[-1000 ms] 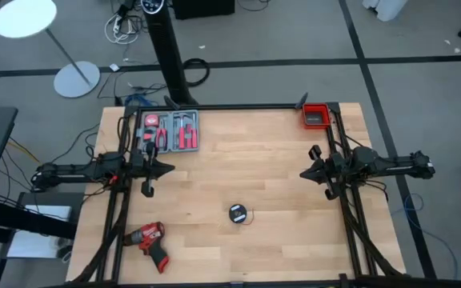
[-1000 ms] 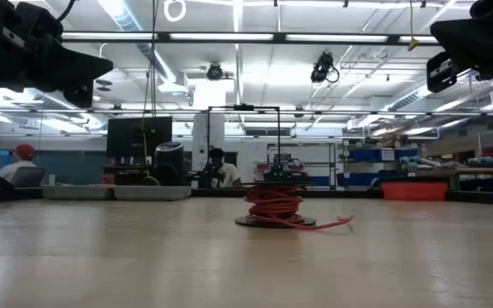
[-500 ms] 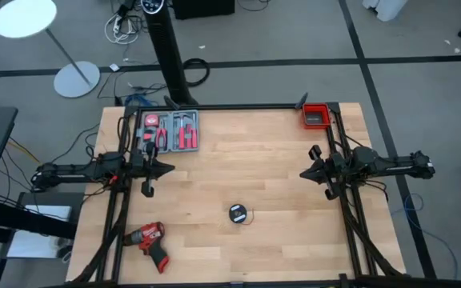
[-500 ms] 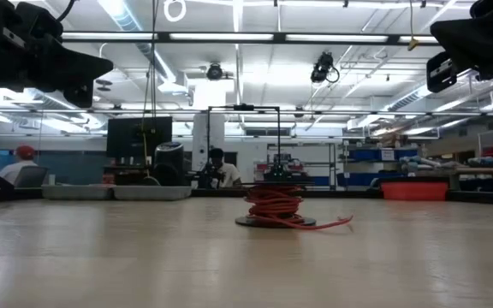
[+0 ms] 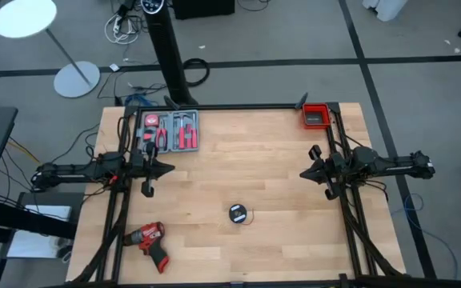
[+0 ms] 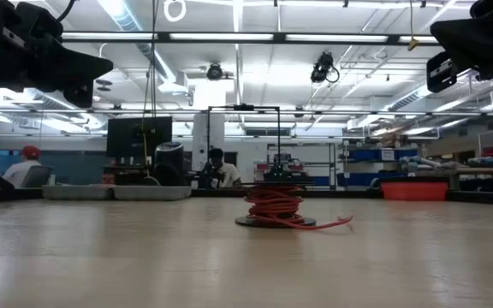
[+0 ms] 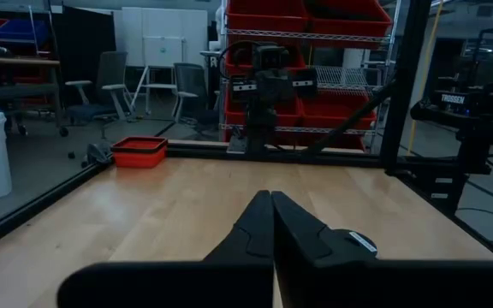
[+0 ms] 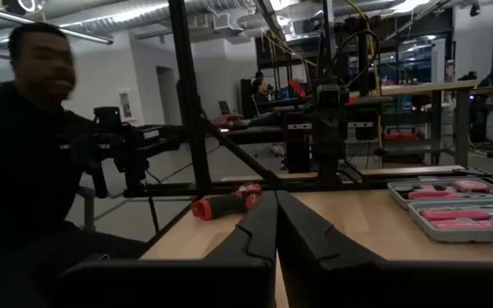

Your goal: Coil cords

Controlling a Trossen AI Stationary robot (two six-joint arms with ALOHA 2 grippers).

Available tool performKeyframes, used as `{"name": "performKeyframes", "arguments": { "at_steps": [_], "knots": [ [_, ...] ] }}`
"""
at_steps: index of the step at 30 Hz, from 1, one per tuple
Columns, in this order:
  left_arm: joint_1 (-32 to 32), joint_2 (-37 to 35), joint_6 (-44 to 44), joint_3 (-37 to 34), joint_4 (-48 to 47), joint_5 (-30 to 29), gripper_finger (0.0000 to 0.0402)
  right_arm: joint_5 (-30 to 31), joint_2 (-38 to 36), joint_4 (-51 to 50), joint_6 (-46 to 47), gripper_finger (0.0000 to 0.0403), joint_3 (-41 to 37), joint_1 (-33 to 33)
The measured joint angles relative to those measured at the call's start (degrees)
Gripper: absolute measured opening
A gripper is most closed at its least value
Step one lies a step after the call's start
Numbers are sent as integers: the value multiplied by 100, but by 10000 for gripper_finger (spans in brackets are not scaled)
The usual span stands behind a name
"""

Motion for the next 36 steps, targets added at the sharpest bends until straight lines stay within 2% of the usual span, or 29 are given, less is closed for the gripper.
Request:
{"name": "performKeyframes", "arguments": {
  "at_steps": [16,20,23,32,36],
  "knots": [
    [0,0,0,0,0,1,1,0,-1,1,-21,7,0,-1],
    [0,0,-2,0,0,0,1,213,0,33,-1848,7,0,-45],
    [0,0,-2,0,0,0,1,214,-1,33,-2507,7,0,-45],
    [0,0,0,0,0,-1,1,189,1,278,-2420,7,0,-29],
    [0,0,0,0,0,-1,1,181,-1,796,-1260,7,0,8]
  ]
}}
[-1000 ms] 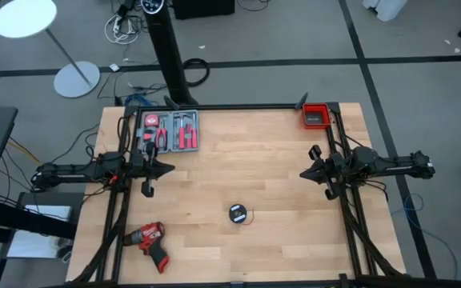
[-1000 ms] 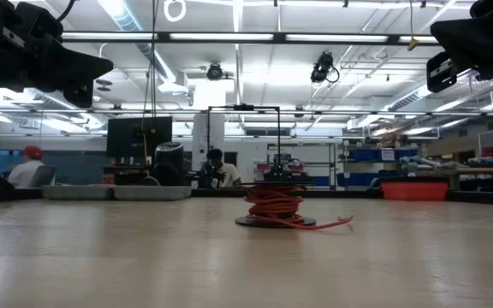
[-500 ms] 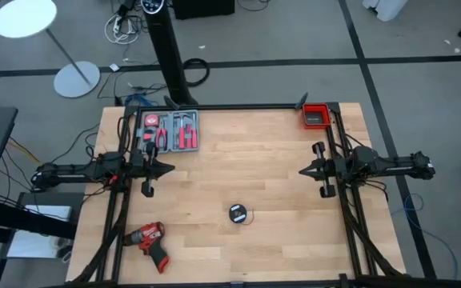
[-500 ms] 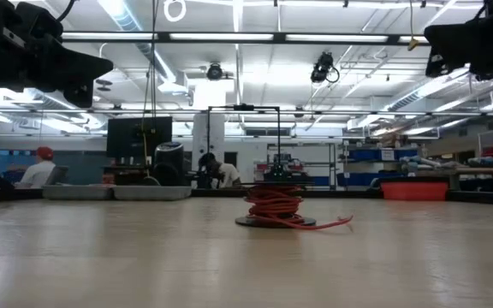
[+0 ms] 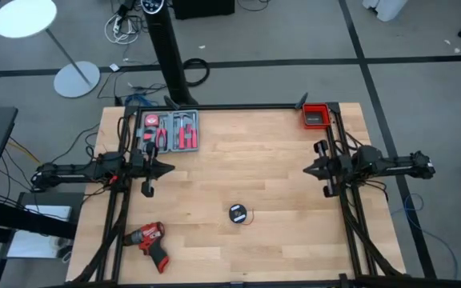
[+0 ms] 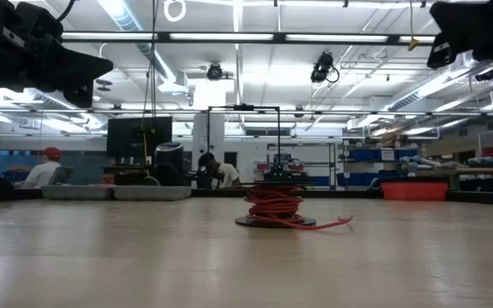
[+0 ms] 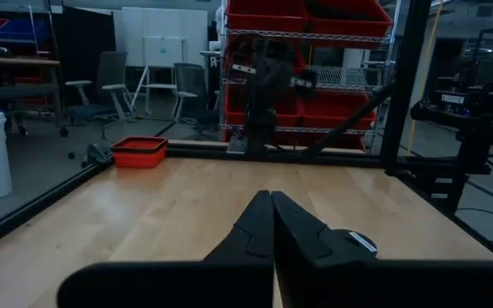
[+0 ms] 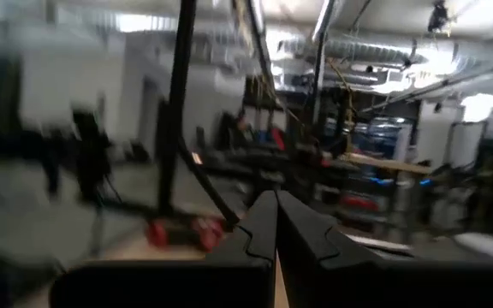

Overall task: Coil cords
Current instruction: Uncoil the red wire

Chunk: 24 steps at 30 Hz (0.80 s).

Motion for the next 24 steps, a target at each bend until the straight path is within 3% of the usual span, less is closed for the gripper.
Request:
{"name": "performKeyframes", "arguments": {
  "at_steps": [7,13,24],
  "knots": [
    [0,0,0,0,2,1,1,218,2,286,2128,7,0,-7],
    [0,0,0,0,0,0,1,642,2,276,2718,7,0,-6],
    [0,0,0,0,0,0,1,569,251,341,2759,7,0,1]
  ]
}}
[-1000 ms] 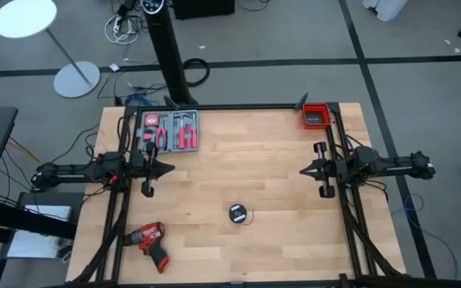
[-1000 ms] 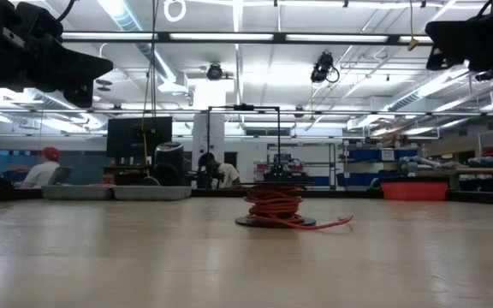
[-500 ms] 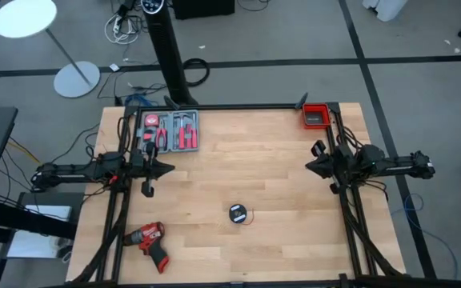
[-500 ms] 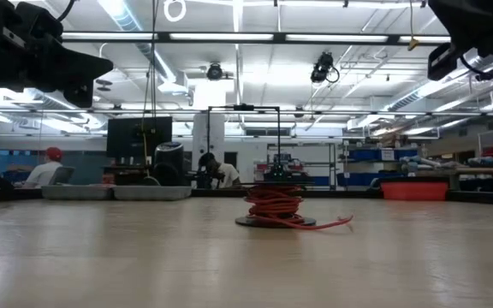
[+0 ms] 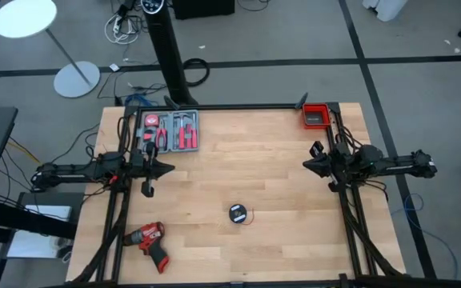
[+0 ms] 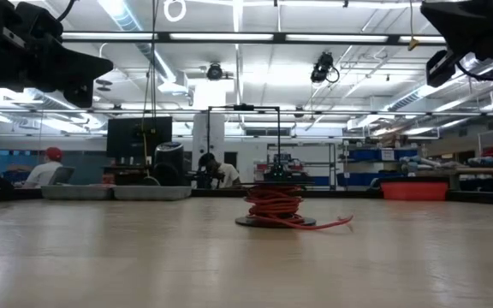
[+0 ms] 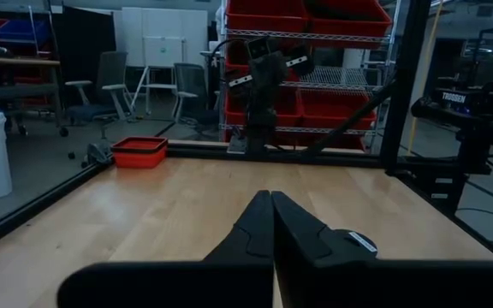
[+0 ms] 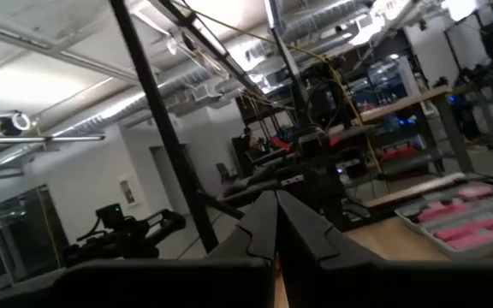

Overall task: Coil cords
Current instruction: Uncoil the red wire

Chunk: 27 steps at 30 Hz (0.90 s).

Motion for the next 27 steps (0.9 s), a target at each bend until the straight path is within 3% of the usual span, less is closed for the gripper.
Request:
{"name": "performKeyframes", "arguments": {
  "at_steps": [4,11,17,21,27],
  "knots": [
    [0,0,-2,0,57,0,1,199,245,-4,53,7,0,-7],
    [0,0,-205,0,767,2,1,1082,804,19,14,7,0,-8],
    [0,6,-425,0,1163,-67,1,997,1343,24,-287,7,0,-9],
    [0,49,-638,0,1362,-864,1,859,1776,28,-302,7,0,-9],
    [4,731,-932,43,1185,-1080,1,738,2561,46,-535,7,193,-9]
  ]
}}
